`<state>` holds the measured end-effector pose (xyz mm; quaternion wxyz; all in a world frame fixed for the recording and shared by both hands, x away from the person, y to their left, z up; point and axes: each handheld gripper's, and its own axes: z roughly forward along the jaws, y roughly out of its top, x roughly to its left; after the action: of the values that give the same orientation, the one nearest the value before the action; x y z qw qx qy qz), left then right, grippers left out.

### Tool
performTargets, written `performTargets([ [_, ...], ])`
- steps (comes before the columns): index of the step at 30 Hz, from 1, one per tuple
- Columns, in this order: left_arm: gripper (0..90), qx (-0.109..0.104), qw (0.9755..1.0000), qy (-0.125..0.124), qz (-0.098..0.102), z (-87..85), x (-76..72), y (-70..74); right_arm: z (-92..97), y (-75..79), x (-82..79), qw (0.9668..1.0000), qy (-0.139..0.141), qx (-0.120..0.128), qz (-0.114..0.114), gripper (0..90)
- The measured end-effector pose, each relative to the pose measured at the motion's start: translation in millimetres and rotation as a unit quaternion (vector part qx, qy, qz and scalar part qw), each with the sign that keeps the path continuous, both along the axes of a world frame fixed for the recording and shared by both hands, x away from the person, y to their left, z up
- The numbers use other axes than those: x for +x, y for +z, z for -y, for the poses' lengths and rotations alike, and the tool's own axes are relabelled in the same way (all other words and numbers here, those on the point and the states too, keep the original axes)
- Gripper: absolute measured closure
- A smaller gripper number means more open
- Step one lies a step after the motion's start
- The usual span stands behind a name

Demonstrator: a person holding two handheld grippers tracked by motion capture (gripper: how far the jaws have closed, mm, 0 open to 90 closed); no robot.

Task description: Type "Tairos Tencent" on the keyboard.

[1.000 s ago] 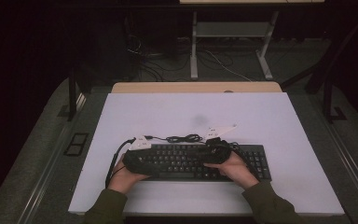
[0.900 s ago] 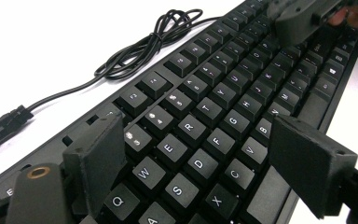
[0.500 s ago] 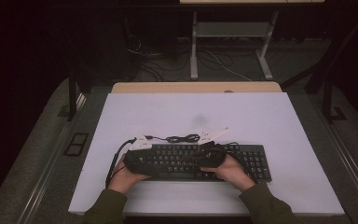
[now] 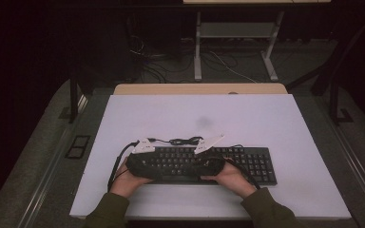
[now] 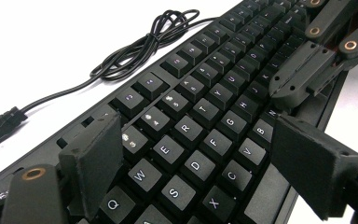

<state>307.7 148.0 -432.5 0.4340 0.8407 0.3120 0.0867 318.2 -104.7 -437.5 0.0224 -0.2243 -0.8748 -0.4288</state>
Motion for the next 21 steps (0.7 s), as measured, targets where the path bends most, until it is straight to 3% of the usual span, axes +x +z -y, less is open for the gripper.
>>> performTargets([
  [11,16.6,0.000,1.0000,0.000,-0.002,-0.5,0.0,0.2,-2.3,-2.7,-1.2,0.9998,-0.001,-0.018,0.004,89.3],
  [21,16.6,-0.001,1.0000,0.001,-0.002,-0.2,-0.3,0.2,1.5,0.8,1.0,0.9999,-0.008,-0.006,0.001,88.3],
])
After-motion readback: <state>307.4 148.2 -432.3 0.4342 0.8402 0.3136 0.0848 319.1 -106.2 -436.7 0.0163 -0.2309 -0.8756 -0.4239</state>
